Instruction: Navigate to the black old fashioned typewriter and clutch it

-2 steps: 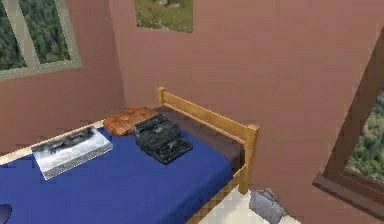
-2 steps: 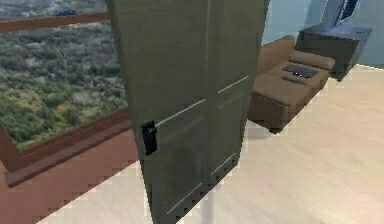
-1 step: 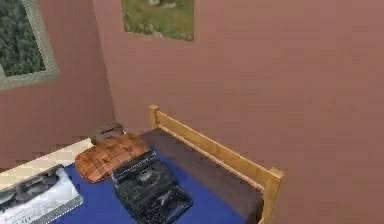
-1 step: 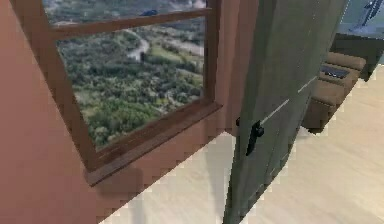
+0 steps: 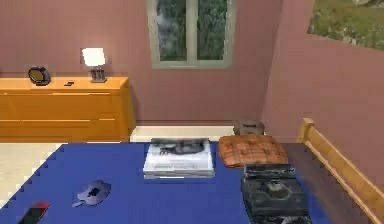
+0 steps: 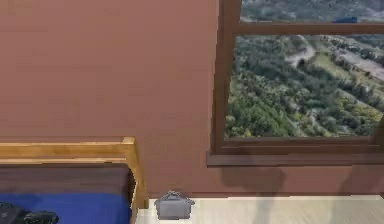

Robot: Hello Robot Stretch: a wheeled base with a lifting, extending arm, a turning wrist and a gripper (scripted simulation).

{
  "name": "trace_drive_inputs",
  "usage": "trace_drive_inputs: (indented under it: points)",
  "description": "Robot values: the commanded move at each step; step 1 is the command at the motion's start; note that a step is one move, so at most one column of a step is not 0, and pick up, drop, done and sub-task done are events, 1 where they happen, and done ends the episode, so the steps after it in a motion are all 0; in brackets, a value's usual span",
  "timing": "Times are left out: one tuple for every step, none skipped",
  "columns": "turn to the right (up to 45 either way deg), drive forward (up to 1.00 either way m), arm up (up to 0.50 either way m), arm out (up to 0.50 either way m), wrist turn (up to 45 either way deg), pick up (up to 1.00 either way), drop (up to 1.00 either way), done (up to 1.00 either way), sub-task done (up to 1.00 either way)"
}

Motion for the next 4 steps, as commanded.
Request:
trace_drive_inputs:
  points:
    - [-45.0,0.00,0.00,0.00,0.0,0.00,0.00,0.00,0.00]
    - [-12.0,0.00,0.00,0.00,0.0,0.00,0.00,0.00,0.00]
    - [0.0,0.00,0.50,0.00,0.0,0.00,0.00,0.00,0.00]
    - [0.0,0.00,0.14,0.00,0.0,0.00,0.00,0.00,0.00]
